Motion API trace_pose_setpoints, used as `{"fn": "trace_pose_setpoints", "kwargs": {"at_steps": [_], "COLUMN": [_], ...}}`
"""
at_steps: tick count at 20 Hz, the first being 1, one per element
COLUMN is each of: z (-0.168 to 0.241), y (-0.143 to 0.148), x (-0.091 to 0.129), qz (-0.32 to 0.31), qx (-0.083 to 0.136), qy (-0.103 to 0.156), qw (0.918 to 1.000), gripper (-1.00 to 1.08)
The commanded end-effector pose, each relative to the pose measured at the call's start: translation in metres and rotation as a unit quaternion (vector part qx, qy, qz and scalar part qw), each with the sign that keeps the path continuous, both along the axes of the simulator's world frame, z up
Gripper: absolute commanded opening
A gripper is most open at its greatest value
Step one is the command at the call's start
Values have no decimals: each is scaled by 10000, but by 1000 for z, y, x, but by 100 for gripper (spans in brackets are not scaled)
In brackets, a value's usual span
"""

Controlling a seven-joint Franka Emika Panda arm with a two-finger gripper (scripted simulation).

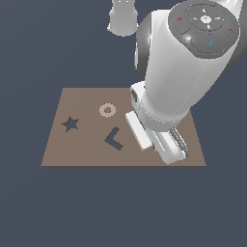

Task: Insert a designated object into the corresponding slot on a board.

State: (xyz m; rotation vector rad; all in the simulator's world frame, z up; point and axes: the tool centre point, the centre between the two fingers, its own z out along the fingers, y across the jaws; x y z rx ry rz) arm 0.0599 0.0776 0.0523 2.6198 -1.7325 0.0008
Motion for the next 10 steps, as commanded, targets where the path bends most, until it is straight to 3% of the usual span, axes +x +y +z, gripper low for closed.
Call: {"fn": "trace_pose_setpoints", "kwargs": {"at_steps": [1, 10], "z": [-2, -12], "y": [0, 0], "x": [2, 2], "qz": [-93, -113], "qx": [3, 4], "qy": [-1, 1], "qw": [10000, 9999], "gripper": [100, 100]}}
